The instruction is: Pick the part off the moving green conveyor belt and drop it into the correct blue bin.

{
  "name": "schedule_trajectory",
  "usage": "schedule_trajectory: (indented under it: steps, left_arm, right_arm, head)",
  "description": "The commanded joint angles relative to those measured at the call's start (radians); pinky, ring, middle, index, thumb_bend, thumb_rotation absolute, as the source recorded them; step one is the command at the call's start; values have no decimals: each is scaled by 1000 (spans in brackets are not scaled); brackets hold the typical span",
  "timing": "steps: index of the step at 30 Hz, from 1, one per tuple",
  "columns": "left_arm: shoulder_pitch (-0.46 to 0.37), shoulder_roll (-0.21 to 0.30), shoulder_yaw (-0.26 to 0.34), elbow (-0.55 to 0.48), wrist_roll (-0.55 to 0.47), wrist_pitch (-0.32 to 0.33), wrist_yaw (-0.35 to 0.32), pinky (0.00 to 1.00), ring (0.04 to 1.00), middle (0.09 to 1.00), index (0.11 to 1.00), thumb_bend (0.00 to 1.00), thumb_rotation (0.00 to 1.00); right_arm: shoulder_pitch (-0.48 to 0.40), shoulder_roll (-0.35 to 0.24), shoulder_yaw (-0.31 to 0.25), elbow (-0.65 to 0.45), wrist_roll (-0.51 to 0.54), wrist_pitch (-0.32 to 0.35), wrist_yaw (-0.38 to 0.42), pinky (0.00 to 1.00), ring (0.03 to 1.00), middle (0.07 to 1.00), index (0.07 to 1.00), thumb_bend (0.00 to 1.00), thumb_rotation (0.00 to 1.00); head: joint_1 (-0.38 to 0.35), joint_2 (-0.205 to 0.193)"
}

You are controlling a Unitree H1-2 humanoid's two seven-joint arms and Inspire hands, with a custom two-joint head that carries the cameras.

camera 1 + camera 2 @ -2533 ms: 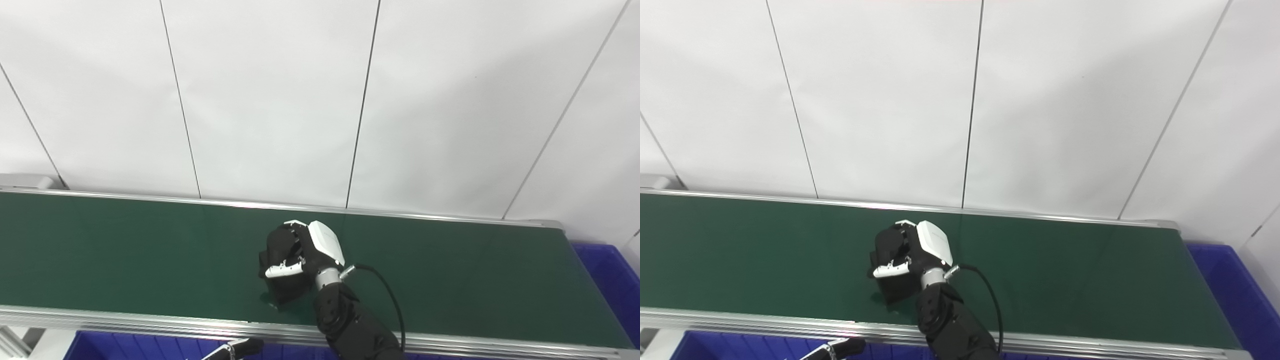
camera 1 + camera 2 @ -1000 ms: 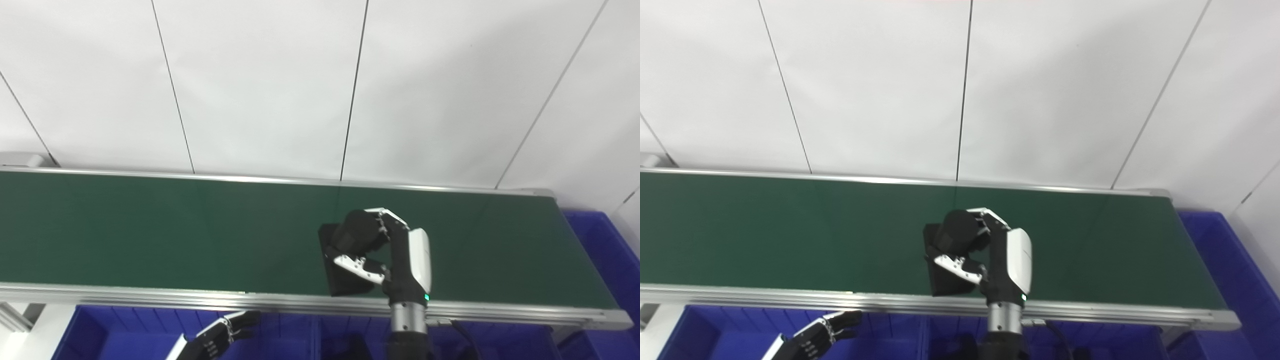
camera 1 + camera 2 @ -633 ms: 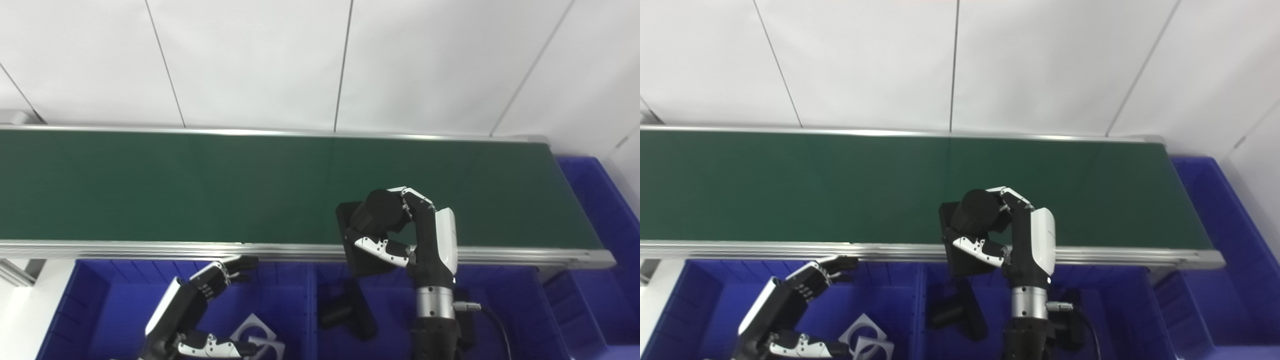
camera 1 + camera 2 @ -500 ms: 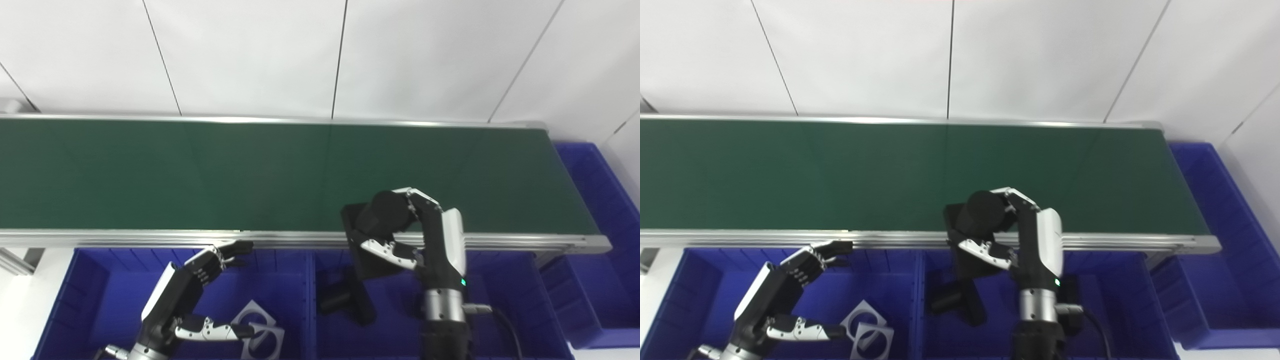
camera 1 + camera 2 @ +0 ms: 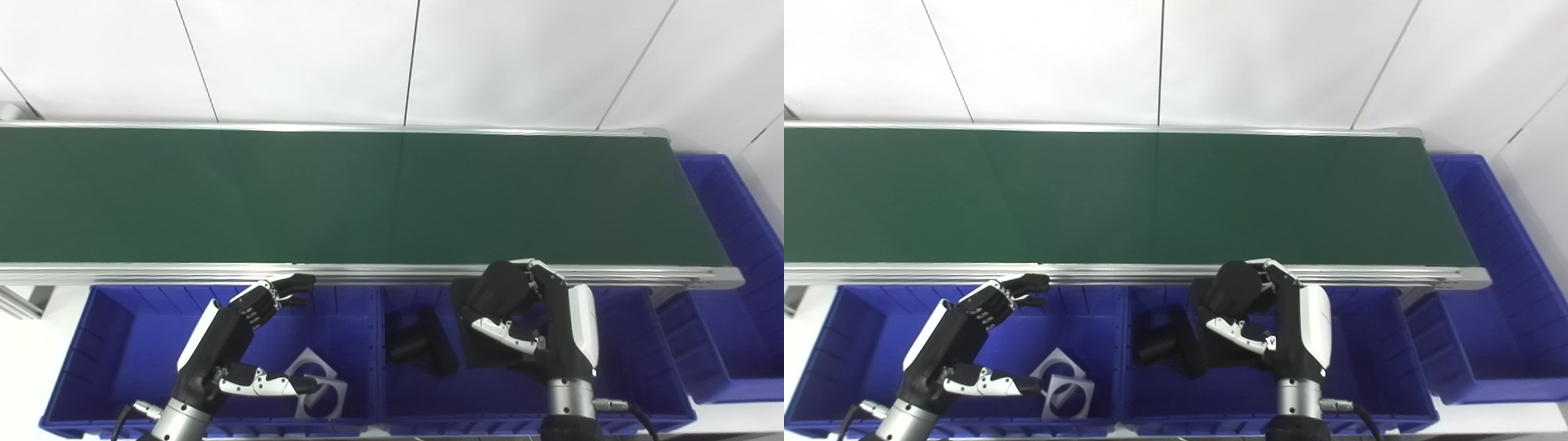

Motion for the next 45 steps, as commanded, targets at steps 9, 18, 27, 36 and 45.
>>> schedule_trajectory:
  steps: [9, 18, 27, 36, 45]
  left_arm:
    - [-17, 10, 3, -31, -18, -1, 15, 725, 786, 804, 753, 854, 118]
    - [-34, 19, 7, -28, -24, 3, 11, 725, 783, 801, 751, 849, 109]
    - [-42, 18, 4, -27, -18, -3, 14, 709, 774, 795, 741, 851, 105]
    - [-30, 15, 1, -15, -22, -8, 14, 722, 778, 798, 751, 849, 90]
    - [-30, 1, -2, 11, 9, -9, 33, 733, 788, 802, 778, 858, 114]
  right_arm:
    - [-53, -61, -28, 21, -43, 124, 127, 510, 566, 480, 517, 525, 1]
    - [-65, -118, 26, -20, -76, 233, 287, 733, 842, 846, 769, 810, 194]
    - [-36, -124, 61, -90, -104, 233, 314, 830, 924, 929, 840, 850, 335]
    - [-10, -121, 116, -111, -41, 98, 284, 808, 914, 929, 889, 841, 408]
    - [-20, -113, 144, -82, 200, 25, 354, 795, 863, 890, 869, 884, 413]
  head:
    - [8, 1]
    - [0, -1]
    - [1, -3]
    - [17, -6]
    - [54, -14]
